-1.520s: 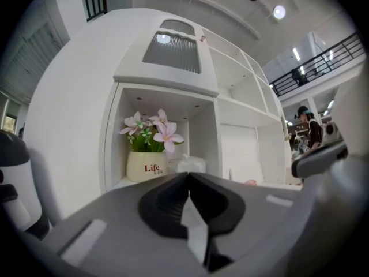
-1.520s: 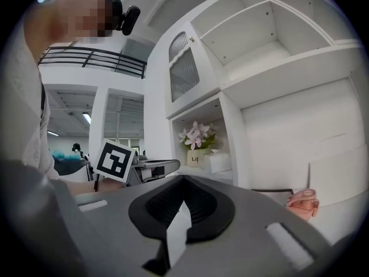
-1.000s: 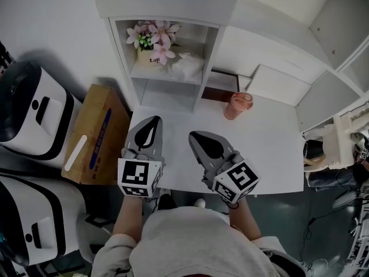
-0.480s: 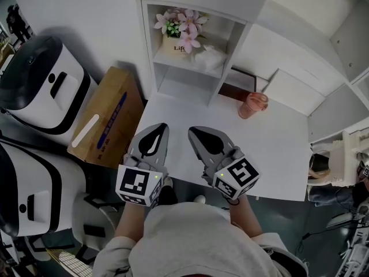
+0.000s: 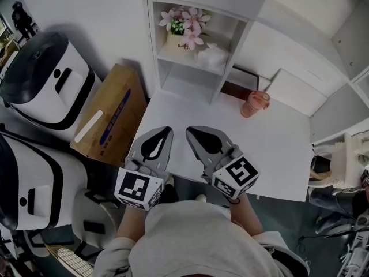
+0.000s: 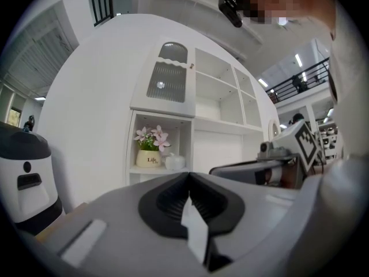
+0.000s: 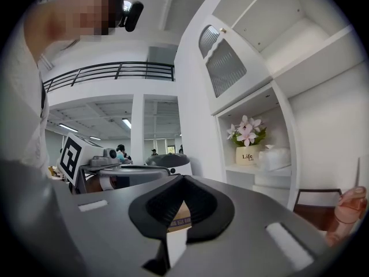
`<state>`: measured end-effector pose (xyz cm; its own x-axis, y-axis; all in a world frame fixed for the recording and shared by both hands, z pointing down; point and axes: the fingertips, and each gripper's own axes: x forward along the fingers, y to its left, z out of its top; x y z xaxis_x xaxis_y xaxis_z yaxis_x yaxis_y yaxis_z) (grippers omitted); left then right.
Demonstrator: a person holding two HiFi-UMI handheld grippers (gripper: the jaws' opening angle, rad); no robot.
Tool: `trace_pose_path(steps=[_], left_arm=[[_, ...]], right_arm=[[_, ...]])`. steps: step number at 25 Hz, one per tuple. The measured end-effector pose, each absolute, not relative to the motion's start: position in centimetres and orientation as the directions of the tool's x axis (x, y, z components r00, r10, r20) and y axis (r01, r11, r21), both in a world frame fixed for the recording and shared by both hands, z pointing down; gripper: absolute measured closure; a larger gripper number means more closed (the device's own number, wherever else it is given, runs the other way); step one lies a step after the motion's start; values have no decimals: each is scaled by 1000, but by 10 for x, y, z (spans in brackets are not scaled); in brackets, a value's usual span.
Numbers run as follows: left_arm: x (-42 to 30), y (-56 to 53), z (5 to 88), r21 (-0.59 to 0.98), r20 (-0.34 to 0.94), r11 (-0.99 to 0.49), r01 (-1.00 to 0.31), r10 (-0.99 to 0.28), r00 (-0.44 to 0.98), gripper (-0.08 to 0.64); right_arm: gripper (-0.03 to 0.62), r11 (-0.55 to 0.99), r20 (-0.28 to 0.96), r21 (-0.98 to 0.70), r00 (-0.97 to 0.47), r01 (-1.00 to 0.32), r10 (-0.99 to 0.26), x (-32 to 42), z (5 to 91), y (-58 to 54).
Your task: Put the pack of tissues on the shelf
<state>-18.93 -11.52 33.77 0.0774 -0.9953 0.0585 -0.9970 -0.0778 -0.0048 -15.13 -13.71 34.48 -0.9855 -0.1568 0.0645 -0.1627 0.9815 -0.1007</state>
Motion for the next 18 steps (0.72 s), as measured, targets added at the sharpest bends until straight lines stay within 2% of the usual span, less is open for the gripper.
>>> trace_pose_path(steps=[18], left_arm=[[-191, -118, 328, -19, 33, -117, -993, -993, 117, 560]], right_arm=[[591, 977, 64, -83, -980, -195, -190, -153, 340, -139]])
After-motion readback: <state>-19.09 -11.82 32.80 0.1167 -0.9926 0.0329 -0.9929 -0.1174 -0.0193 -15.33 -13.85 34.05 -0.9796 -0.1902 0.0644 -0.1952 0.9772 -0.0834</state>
